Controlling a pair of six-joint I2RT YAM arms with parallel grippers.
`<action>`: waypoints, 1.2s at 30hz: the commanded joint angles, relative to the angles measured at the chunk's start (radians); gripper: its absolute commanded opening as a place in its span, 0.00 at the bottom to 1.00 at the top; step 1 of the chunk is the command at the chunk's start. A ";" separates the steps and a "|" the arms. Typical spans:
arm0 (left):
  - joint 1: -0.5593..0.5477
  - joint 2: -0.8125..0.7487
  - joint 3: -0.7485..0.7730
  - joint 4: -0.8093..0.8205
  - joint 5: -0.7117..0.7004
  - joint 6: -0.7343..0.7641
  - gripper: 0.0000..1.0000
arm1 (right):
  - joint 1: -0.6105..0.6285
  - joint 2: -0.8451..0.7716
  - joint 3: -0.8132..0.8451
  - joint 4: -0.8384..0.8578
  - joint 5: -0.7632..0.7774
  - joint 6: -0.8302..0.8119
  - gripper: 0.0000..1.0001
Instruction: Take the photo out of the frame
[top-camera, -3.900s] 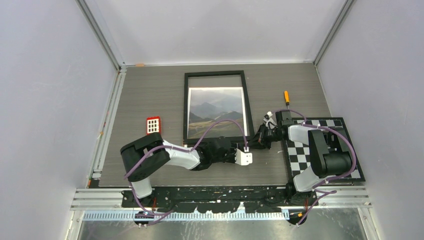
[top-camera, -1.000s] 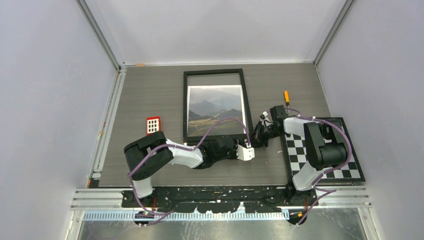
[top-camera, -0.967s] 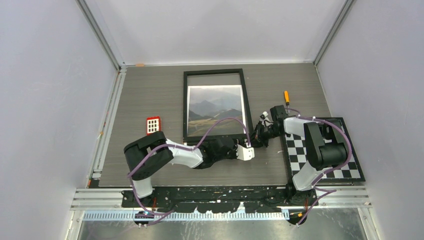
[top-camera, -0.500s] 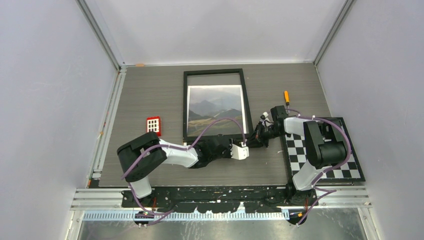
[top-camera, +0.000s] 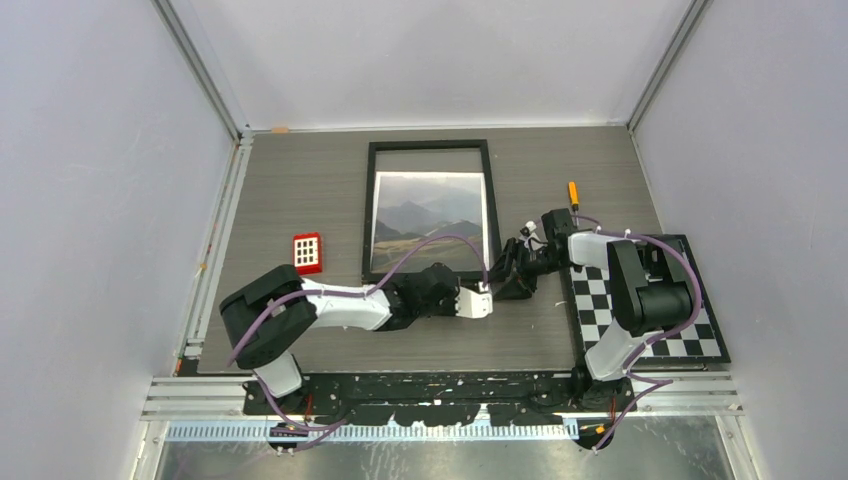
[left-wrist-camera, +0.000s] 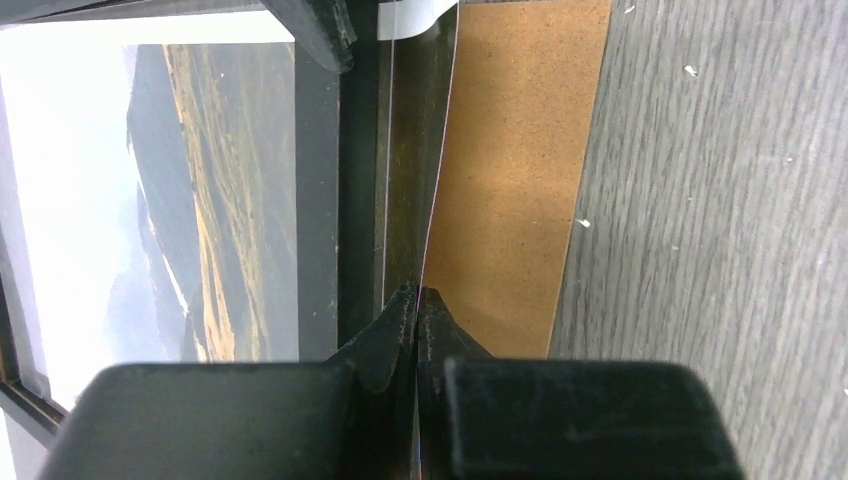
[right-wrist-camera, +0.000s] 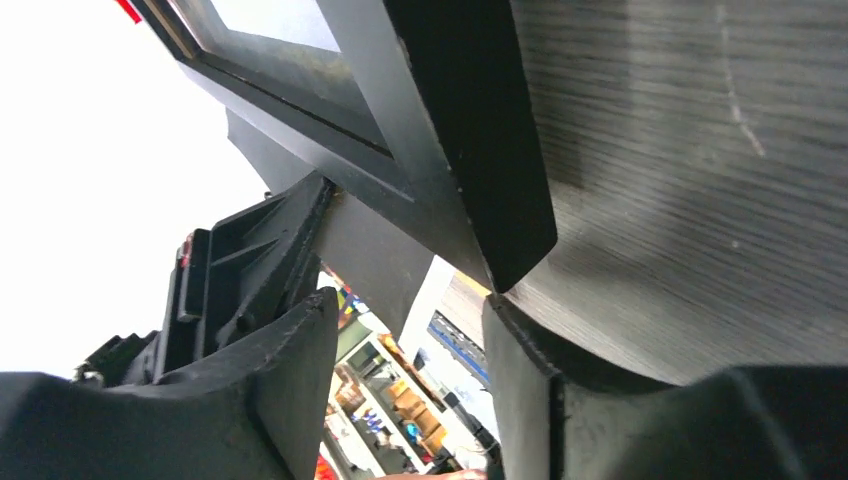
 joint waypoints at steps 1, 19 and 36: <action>0.010 -0.090 0.075 -0.175 0.070 -0.058 0.00 | -0.003 -0.049 0.045 -0.046 0.004 -0.041 0.67; 0.036 -0.378 0.359 -0.856 0.225 -0.038 0.00 | -0.035 -0.107 0.177 -0.308 0.188 -0.263 1.00; 0.090 -0.483 1.005 -1.469 0.265 0.089 0.00 | -0.069 -0.070 0.306 -0.354 0.280 -0.338 1.00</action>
